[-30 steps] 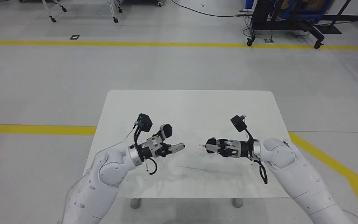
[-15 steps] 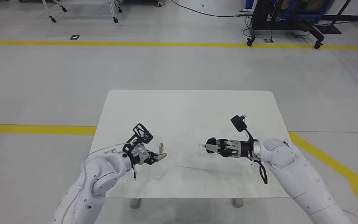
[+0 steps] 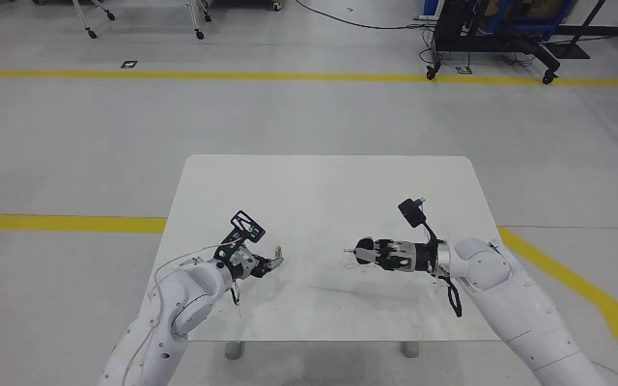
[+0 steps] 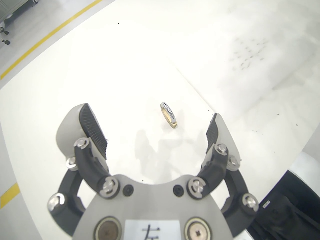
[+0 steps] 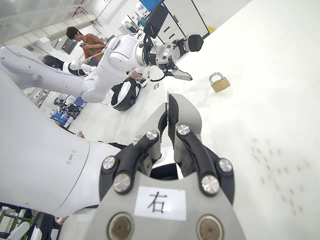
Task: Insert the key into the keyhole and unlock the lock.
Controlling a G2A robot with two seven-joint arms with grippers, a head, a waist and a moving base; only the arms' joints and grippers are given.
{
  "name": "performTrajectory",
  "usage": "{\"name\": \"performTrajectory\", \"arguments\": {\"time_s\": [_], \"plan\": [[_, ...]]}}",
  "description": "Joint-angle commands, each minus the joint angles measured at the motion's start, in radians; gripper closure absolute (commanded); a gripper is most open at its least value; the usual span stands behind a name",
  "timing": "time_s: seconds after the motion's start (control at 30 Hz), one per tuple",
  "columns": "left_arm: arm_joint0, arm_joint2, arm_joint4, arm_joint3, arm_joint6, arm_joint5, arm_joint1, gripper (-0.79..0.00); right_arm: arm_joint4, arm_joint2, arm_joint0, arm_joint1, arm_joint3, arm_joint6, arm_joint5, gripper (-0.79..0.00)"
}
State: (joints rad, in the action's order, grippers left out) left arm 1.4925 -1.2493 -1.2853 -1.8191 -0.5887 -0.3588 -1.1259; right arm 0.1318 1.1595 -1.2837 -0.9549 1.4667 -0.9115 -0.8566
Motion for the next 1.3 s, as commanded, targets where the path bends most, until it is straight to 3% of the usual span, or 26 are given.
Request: {"name": "performTrajectory", "arguments": {"time_s": [0.0,0.23,0.33,0.5,0.8,0.83,0.87,0.9,1.27], "plan": [[0.005,0.027,-0.077,-0.007,-0.019,0.032,-0.001,-0.785,0.0,0.0,0.0,0.0,0.0,0.0,0.0,0.0],[-0.004,0.122,-0.184,-0.004,-0.053,0.158,-0.018,-0.785,0.0,0.0,0.0,0.0,0.0,0.0,0.0,0.0],[-0.021,0.143,-0.172,0.026,-0.054,0.212,-0.027,-0.388,0.0,0.0,0.0,0.0,0.0,0.0,0.0,0.0],[-0.055,0.185,-0.173,0.078,-0.042,0.261,-0.041,-0.326,0.0,0.0,0.0,0.0,0.0,0.0,0.0,0.0],[-0.101,0.22,-0.171,0.125,-0.042,0.26,-0.056,-0.246,0.0,0.0,0.0,0.0,0.0,0.0,0.0,0.0],[-0.104,0.222,-0.172,0.127,-0.044,0.258,-0.057,-0.169,0.0,0.0,0.0,0.0,0.0,0.0,0.0,0.0],[-0.105,0.224,-0.172,0.128,-0.045,0.259,-0.058,-0.031,0.0,0.0,0.0,0.0,0.0,0.0,0.0,0.0],[-0.106,0.225,-0.173,0.129,-0.047,0.259,-0.059,0.0,0.0,0.0,0.0,0.0,0.0,0.0,0.0,0.0],[-0.099,0.221,-0.195,0.121,-0.059,0.254,-0.062,0.0,0.0,0.0,0.0,0.0,0.0,0.0,0.0,0.0]]}}
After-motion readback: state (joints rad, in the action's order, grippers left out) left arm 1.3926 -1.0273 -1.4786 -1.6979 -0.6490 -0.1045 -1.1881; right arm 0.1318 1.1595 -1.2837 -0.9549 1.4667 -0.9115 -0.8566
